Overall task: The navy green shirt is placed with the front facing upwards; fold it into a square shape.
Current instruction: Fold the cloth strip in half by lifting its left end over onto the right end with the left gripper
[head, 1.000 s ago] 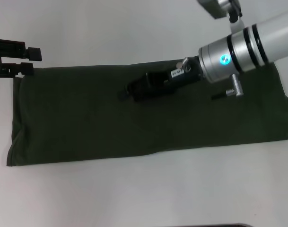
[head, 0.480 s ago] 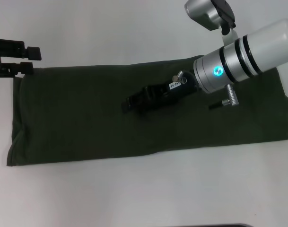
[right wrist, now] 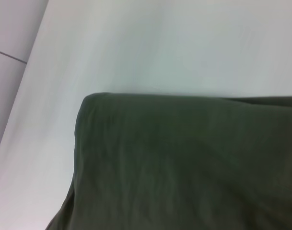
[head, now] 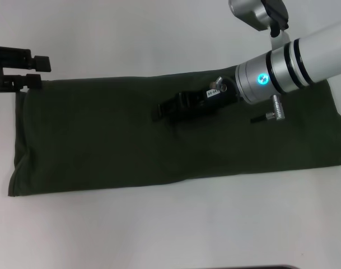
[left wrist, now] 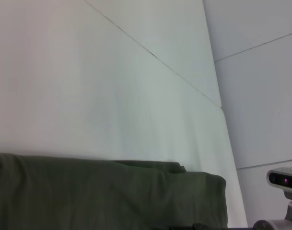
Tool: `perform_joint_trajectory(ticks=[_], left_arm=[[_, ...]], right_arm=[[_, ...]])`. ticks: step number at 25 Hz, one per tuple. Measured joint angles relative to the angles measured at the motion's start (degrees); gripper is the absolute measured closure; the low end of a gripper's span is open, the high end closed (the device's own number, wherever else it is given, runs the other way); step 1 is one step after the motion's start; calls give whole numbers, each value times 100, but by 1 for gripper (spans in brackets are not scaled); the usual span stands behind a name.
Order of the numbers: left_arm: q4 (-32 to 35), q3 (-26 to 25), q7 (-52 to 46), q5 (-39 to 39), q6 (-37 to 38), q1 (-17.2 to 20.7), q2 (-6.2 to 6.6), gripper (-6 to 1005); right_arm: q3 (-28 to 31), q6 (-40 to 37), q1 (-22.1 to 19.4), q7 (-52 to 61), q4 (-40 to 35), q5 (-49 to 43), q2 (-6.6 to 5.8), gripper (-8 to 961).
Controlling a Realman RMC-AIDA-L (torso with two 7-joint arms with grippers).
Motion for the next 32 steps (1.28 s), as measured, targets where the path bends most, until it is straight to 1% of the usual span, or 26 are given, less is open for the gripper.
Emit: perform_joint_trajectory(ticks=[6, 9, 11, 14, 16, 18, 21, 27, 32], left_arm=[[0, 0, 0, 0, 18, 4, -33, 446], [0, 0, 0, 0, 39, 6, -35, 445], [0, 0, 0, 1, 42, 8, -40, 445], [0, 0, 0, 1, 41, 14, -43, 445], [0, 0, 0, 1, 41, 14, -43, 445], [0, 0, 0, -7, 40, 15, -42, 446], [0, 0, 0, -42, 38, 14, -42, 446], [0, 11, 0, -49, 46, 1, -39, 447], [0, 14, 21, -52, 13, 5, -39, 446]], right_arm=[[65, 110, -8, -1, -55, 13, -4, 332], [186, 2, -111, 1, -185, 15, -16, 332], [367, -338, -211, -10, -388, 19, -18, 332], [649, -1166, -287, -42, -729, 28, -33, 332], [687, -1559, -292, -46, -831, 28, -41, 332], [638, -1672, -284, -47, -851, 4, -34, 331], [485, -1498, -243, -48, -753, -17, -4, 331], [-59, -1093, -24, -31, -377, -16, 32, 331], [-286, -837, 89, -40, -222, 2, 50, 331]])
